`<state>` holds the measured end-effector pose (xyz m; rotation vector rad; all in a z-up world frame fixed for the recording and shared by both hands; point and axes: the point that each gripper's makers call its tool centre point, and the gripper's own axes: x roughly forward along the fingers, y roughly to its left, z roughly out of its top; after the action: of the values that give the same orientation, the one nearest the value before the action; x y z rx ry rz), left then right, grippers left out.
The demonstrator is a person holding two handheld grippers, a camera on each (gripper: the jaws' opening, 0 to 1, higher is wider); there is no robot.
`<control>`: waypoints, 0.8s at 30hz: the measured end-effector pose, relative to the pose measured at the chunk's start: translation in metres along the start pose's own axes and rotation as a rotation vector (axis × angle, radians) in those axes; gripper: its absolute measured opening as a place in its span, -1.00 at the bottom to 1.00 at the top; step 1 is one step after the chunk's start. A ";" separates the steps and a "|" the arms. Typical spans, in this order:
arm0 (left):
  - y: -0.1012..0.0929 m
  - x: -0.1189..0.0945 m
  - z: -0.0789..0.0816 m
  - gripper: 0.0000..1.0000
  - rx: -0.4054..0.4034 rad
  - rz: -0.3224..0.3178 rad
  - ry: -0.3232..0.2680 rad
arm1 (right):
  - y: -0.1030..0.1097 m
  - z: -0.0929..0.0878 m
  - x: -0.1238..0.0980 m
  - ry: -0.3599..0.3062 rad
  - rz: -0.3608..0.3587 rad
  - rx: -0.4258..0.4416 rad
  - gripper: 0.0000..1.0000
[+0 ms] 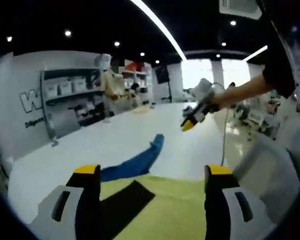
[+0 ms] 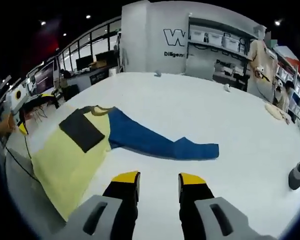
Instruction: Fold the garment on the visible template until the final outline fits inside the template.
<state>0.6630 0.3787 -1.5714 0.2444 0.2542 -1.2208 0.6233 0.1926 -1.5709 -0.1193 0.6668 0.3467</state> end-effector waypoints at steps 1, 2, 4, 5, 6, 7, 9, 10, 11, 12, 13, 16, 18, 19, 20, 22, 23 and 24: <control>-0.004 -0.004 0.007 0.60 0.014 0.004 -0.007 | -0.003 0.003 0.000 0.000 -0.003 -0.008 -0.48; -0.005 -0.006 0.009 0.61 0.020 0.004 -0.009 | -0.005 0.004 0.001 0.000 -0.007 -0.009 -0.47; -0.008 -0.017 0.016 0.66 0.034 0.010 -0.014 | -0.017 0.009 0.003 -0.006 -0.020 -0.025 -0.46; -0.008 -0.019 0.016 0.67 0.036 0.010 -0.015 | -0.020 0.011 0.003 -0.007 -0.022 -0.025 -0.46; -0.008 -0.021 0.017 0.68 0.038 0.010 -0.016 | -0.022 0.012 0.004 -0.007 -0.025 -0.025 -0.45; -0.006 -0.027 0.020 0.70 0.046 0.020 -0.019 | -0.030 0.015 0.006 -0.008 -0.031 -0.027 -0.45; -0.003 -0.031 0.022 0.71 0.047 0.036 -0.019 | -0.038 0.018 0.010 -0.010 -0.037 -0.029 -0.45; 0.000 -0.036 0.025 0.68 0.040 0.049 -0.024 | -0.044 0.019 0.014 -0.006 -0.042 -0.023 -0.45; 0.003 -0.040 0.028 0.66 0.033 0.062 -0.030 | -0.049 0.020 0.017 -0.003 -0.047 -0.018 -0.46; 0.006 -0.045 0.033 0.66 0.028 0.077 -0.051 | -0.054 0.018 0.021 0.013 -0.048 -0.001 -0.46; 0.008 -0.050 0.037 0.66 0.026 0.087 -0.058 | -0.060 0.018 0.026 0.020 -0.043 -0.001 -0.47; 0.016 -0.070 0.043 0.62 0.005 0.135 -0.063 | -0.075 0.022 0.040 0.032 -0.047 0.043 -0.48; 0.021 -0.088 0.043 0.57 0.006 0.166 -0.055 | -0.098 0.030 0.055 0.017 -0.056 0.094 -0.48; 0.022 -0.090 0.043 0.53 0.006 0.168 -0.056 | -0.102 0.030 0.057 0.020 -0.060 0.099 -0.49; 0.022 -0.092 0.043 0.52 0.006 0.170 -0.058 | -0.105 0.031 0.059 0.022 -0.063 0.104 -0.50; 0.030 -0.104 0.039 0.52 -0.010 0.201 -0.057 | -0.129 0.034 0.073 0.055 -0.083 0.064 -0.52; 0.036 -0.113 0.036 0.51 -0.008 0.220 -0.047 | -0.138 0.040 0.081 0.060 -0.087 0.039 -0.53; 0.037 -0.115 0.035 0.51 -0.006 0.223 -0.040 | -0.144 0.042 0.085 0.063 -0.090 0.050 -0.53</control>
<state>0.6627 0.4821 -1.4991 0.2362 0.1900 -1.0029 0.7608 0.0901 -1.5921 -0.1122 0.7296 0.2399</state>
